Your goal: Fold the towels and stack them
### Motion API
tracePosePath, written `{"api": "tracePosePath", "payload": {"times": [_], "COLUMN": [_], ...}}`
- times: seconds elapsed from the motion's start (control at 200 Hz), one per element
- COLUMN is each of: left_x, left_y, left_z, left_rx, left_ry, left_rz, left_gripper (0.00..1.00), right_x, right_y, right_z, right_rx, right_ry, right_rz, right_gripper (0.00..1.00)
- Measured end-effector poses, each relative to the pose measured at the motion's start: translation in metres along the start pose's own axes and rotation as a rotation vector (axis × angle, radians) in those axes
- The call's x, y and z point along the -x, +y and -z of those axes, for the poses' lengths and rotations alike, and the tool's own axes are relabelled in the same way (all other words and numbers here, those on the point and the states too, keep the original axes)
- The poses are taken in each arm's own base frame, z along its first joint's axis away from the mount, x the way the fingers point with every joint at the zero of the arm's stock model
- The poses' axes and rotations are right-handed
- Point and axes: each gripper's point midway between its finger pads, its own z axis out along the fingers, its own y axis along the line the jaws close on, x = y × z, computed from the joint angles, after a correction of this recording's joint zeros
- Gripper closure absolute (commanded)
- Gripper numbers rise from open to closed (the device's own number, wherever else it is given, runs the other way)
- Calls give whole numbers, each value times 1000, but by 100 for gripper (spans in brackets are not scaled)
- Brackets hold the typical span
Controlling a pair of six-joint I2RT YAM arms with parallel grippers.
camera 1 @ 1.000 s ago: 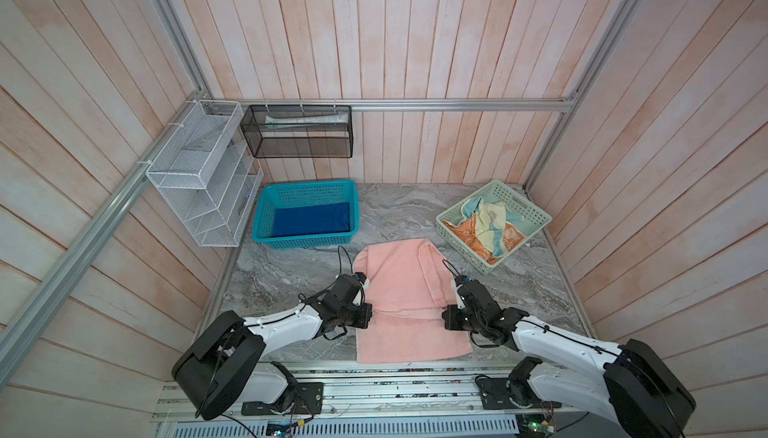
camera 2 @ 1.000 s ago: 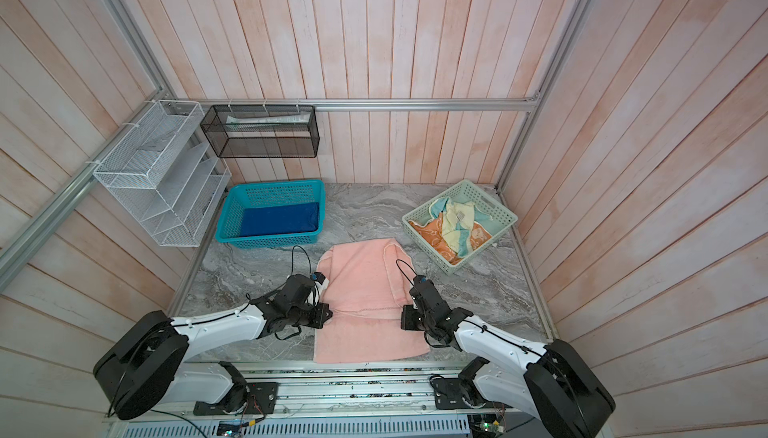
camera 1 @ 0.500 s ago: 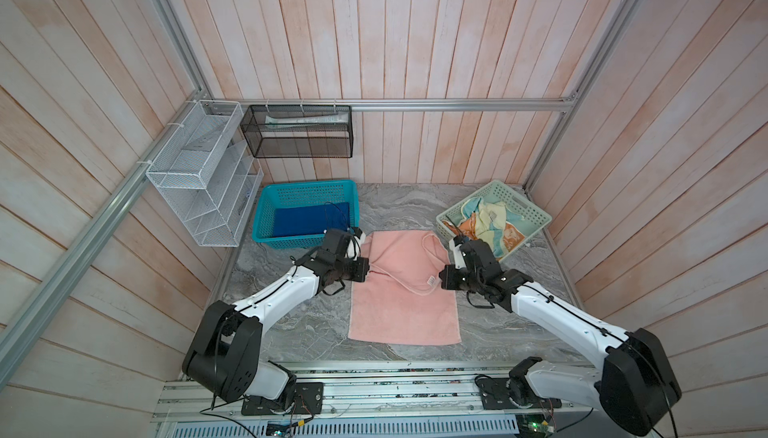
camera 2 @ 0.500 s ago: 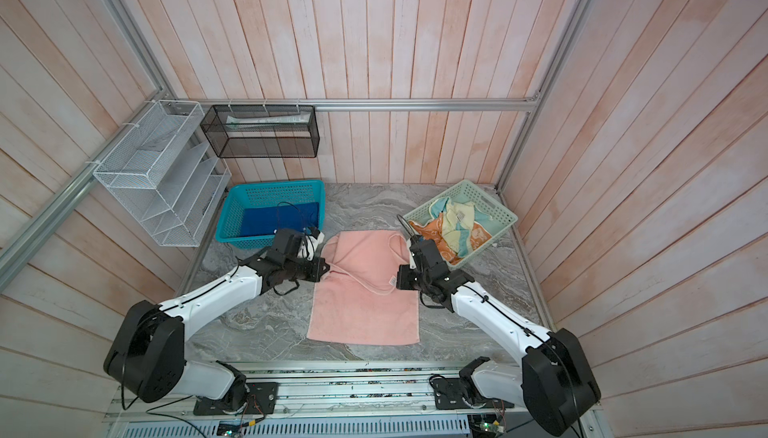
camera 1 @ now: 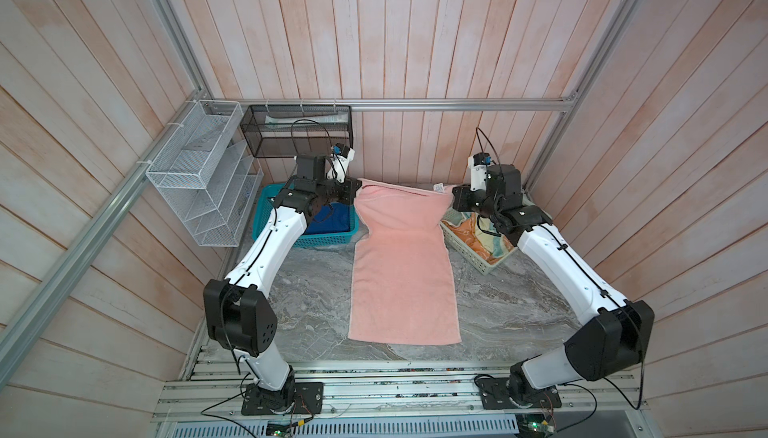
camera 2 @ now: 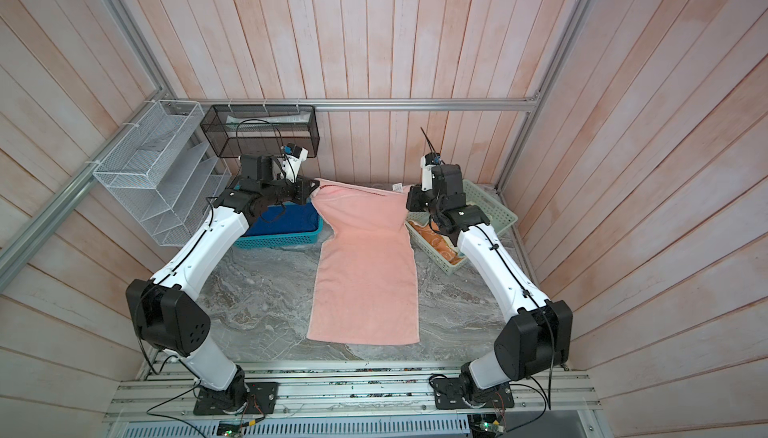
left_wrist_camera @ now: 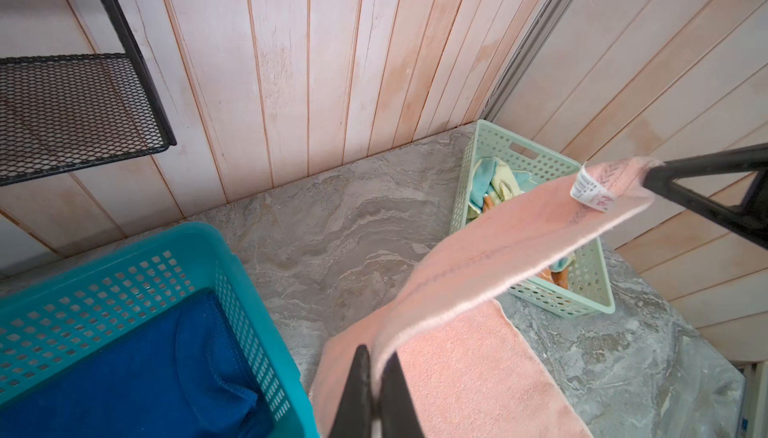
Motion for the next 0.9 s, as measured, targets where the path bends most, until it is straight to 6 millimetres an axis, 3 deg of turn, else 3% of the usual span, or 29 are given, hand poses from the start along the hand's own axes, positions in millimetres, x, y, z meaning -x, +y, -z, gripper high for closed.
{"api": "tracePosePath", "payload": {"times": [0.235,0.35,0.435,0.505,0.575,0.625,0.71,0.805,0.895], "left_x": [-19,-46,-80,-117,-165,-207,-279,-343,-371], "left_y": [-2,-11,-24,-40,-58,-69,-84,-102,-117], "left_z": [4,12,21,29,35,37,39,47,53], "left_rx": [-30,-54,-71,-95,-127,-145,-155,-153,-144], "left_ry": [58,98,139,182,243,308,437,570,632], "left_rz": [-36,-23,0,38,105,171,291,389,429], "left_gripper": [100,100,100,100,100,100,100,100,100], "right_x": [-8,-29,-70,-122,-182,-229,-293,-332,-338], "right_y": [-3,-3,-7,-16,-25,-31,-39,-44,-44], "right_z": [13,34,49,57,63,66,73,77,77], "right_rx": [-5,11,21,18,8,-4,-21,-39,-44], "right_ry": [31,52,104,187,286,371,490,574,596], "right_rz": [-11,-39,-90,-152,-225,-290,-376,-443,-464], "right_gripper": [100,100,100,100,100,100,100,100,100]}}
